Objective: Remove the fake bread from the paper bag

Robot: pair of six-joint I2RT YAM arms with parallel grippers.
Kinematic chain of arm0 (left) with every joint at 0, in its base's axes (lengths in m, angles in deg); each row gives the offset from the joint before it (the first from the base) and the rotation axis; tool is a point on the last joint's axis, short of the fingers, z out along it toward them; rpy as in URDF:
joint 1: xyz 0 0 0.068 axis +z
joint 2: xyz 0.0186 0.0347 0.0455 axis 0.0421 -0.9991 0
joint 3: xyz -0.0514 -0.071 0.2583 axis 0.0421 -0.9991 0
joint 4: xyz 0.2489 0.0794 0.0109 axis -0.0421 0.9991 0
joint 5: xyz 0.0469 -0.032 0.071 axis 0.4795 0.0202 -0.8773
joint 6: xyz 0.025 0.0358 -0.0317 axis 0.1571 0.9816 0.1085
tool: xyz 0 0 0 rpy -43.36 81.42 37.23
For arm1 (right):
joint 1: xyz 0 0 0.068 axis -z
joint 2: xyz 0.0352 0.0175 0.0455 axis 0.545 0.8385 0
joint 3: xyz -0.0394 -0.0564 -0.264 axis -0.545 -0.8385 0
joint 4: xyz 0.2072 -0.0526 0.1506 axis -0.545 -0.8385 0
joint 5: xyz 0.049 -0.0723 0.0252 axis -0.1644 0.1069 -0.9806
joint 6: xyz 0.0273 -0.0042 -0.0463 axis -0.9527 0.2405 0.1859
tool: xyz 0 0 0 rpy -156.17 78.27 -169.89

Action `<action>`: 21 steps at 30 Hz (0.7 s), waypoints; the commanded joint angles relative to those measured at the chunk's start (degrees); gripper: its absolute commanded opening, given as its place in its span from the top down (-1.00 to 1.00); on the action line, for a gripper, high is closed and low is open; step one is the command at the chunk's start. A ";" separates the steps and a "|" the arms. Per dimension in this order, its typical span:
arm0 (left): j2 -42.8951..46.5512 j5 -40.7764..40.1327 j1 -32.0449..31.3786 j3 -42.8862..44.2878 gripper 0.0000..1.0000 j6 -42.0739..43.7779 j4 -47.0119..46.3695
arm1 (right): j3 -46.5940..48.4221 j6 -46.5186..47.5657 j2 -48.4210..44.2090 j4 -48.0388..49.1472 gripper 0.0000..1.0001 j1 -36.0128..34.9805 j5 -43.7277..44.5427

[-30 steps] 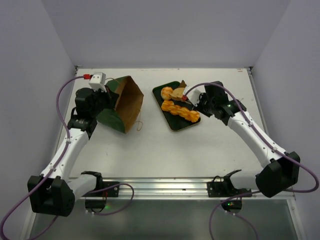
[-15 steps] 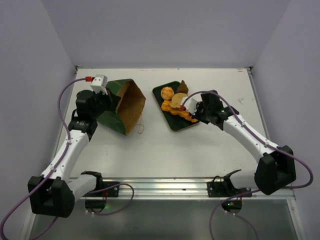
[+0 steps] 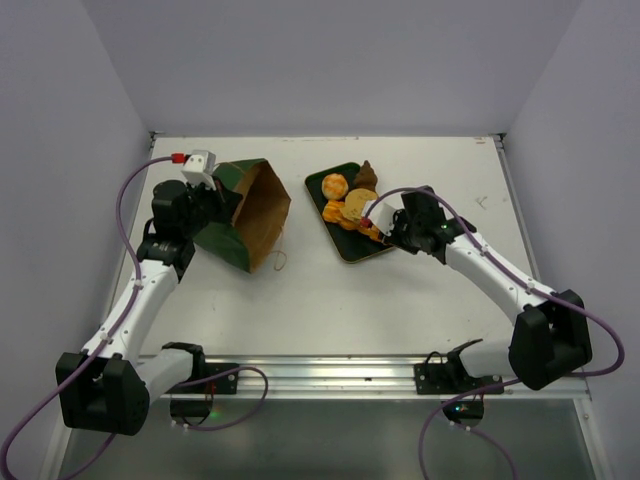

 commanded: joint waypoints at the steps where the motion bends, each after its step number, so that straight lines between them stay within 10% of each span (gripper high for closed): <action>1: 1.29 1.91 -0.31 -0.21 1.00 0.57 -3.92 | 0.01 -0.42 -1.27 0.43 0.34 0.06 -1.97; 21: 1.82 7.18 -0.31 -0.47 1.00 2.32 -4.45 | 7.04 -4.82 -3.91 -2.21 0.20 0.06 -5.31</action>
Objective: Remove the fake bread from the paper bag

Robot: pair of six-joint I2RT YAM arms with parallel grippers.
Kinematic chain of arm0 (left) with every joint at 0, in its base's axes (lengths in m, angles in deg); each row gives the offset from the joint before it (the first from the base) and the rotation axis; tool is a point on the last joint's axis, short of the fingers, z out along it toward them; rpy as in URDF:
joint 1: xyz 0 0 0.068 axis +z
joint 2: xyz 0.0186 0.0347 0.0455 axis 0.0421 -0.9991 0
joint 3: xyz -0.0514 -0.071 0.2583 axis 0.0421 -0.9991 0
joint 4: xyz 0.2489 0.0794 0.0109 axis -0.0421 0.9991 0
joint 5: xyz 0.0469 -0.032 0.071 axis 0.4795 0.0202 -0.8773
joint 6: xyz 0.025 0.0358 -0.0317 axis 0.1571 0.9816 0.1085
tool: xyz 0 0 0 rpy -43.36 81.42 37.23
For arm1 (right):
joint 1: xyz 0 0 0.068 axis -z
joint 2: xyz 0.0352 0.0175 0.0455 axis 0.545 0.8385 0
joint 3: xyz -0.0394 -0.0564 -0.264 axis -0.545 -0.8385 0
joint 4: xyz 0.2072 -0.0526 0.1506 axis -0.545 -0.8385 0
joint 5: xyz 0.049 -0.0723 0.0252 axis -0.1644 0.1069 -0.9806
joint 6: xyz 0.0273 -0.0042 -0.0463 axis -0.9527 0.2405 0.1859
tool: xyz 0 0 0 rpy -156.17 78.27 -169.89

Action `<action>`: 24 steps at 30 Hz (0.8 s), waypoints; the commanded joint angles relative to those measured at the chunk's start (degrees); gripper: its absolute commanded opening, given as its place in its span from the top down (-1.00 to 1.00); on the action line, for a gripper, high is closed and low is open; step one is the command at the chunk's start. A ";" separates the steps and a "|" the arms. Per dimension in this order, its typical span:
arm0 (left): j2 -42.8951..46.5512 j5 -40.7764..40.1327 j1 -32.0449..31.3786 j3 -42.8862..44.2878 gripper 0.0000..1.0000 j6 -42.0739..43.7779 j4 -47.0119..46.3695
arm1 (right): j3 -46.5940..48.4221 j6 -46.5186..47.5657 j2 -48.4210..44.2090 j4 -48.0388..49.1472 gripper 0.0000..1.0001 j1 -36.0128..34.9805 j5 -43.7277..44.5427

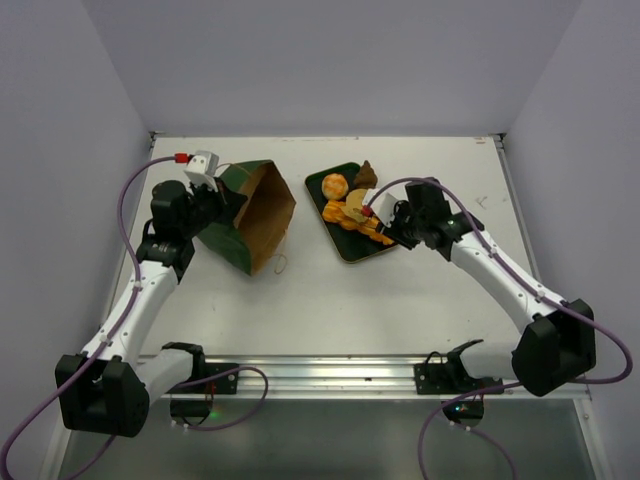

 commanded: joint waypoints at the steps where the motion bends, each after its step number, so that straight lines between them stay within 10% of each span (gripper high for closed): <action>1: 1.12 2.83 -0.31 -0.43 1.00 2.13 -4.06 | 3.70 -1.43 -2.07 -0.59 0.19 0.08 -2.34; 24: 3.75 11.62 -0.40 -4.47 1.00 10.91 -5.99 | 20.22 0.50 -5.24 -19.92 0.30 -0.09 -22.55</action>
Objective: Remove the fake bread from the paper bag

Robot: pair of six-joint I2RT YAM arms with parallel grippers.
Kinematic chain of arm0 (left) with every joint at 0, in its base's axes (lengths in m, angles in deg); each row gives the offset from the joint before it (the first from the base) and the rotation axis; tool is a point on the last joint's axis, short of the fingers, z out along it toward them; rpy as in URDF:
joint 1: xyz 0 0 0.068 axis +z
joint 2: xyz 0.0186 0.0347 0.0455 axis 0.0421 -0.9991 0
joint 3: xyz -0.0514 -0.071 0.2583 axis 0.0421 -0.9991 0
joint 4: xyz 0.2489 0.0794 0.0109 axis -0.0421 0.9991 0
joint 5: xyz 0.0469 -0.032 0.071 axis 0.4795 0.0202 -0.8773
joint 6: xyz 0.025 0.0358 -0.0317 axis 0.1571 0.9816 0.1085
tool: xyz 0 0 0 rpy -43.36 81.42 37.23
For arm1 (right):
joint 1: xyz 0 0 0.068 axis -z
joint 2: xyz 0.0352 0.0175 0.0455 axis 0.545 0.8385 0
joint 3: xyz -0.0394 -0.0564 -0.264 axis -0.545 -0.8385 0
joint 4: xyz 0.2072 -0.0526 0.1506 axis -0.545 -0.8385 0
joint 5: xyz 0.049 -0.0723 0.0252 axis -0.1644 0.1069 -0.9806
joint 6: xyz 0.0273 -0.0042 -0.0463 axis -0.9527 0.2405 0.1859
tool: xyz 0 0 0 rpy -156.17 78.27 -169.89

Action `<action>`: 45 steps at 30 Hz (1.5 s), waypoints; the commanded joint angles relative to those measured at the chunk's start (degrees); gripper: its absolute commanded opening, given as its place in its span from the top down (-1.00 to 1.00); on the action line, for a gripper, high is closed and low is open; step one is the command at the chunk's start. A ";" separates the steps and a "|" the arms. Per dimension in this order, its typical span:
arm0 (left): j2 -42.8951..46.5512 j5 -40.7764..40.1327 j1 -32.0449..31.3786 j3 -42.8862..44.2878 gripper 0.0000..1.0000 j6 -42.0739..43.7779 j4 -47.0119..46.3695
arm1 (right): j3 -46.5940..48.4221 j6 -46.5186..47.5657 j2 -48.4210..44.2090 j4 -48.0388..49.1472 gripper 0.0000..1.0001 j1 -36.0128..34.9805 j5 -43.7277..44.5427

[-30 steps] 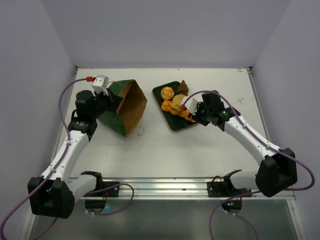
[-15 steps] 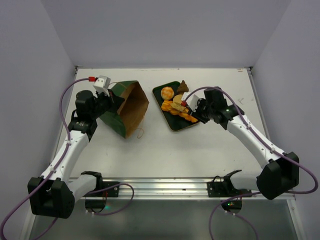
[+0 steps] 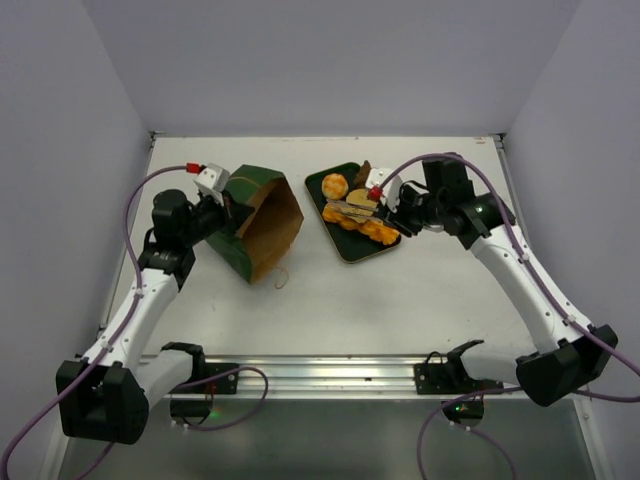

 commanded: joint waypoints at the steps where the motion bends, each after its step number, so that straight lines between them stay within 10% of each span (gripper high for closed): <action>1: 2.16 3.19 -0.37 -0.64 1.00 5.49 -3.28 | 6.56 3.25 -2.88 -8.53 0.31 -0.09 -9.26; 18: 1.37 8.99 -0.37 5.51 1.00 20.53 11.66 | 12.39 4.33 -3.23 -14.46 0.32 -14.85 -15.60; 45: 2.86 8.64 -0.29 3.22 1.00 16.75 9.99 | 9.04 -21.16 14.34 14.29 0.35 -33.49 15.51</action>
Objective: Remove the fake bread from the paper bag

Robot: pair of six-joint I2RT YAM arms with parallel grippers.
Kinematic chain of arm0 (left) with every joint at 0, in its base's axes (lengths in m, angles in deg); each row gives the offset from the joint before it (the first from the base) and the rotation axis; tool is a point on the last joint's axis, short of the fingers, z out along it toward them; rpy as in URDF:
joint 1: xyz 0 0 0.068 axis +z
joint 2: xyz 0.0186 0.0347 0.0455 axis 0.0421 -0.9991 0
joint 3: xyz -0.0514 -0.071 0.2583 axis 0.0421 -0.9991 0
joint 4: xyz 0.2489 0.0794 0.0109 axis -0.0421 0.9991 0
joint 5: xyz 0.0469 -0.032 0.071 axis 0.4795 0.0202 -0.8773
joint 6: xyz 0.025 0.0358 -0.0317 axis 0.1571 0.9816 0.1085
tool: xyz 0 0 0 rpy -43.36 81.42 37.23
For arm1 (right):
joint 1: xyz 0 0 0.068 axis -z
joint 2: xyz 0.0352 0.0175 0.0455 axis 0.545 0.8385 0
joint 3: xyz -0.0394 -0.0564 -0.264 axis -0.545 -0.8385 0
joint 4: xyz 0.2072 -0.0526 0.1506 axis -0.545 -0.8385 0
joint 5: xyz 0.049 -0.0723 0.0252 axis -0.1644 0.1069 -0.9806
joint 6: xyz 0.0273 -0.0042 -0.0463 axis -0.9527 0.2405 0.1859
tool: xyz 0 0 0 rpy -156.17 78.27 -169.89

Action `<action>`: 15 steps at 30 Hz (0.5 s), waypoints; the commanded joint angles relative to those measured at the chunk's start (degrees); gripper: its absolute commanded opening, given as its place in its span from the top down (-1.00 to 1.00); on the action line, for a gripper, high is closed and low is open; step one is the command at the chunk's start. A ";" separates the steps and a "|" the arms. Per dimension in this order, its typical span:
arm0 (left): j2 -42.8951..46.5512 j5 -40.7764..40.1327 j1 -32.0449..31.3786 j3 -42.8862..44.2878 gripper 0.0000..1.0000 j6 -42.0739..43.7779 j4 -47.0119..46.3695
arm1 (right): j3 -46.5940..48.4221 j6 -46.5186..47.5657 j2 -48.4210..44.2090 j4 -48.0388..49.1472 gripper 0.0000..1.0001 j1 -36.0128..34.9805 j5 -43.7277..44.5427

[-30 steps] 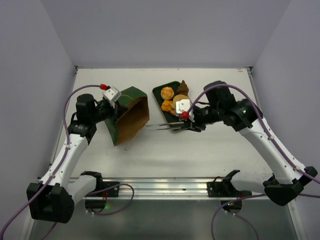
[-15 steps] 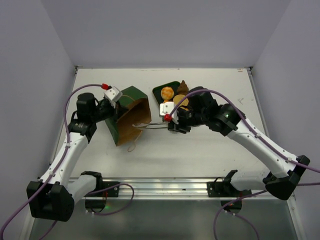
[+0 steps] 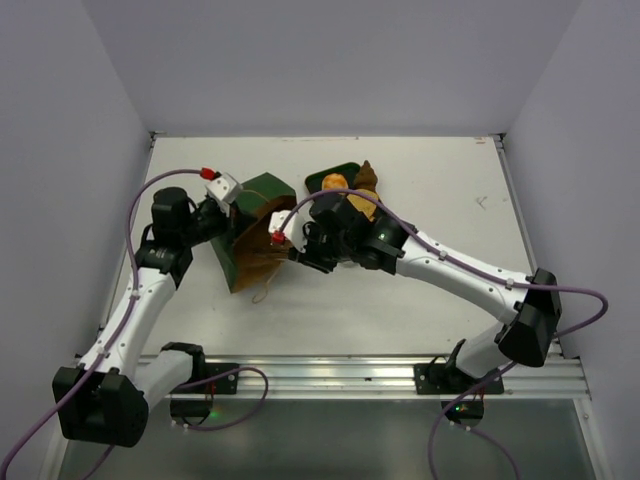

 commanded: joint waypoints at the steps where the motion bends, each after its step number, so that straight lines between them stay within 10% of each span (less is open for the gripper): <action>1: 2.03 0.42 -0.11 0.25 1.00 0.62 -0.70 | 3.20 -4.01 1.36 5.33 0.35 -1.30 3.86; 15: 5.72 -3.71 -0.11 -2.21 1.00 -1.66 -1.12 | -2.42 -11.05 4.35 16.94 0.41 -4.72 6.50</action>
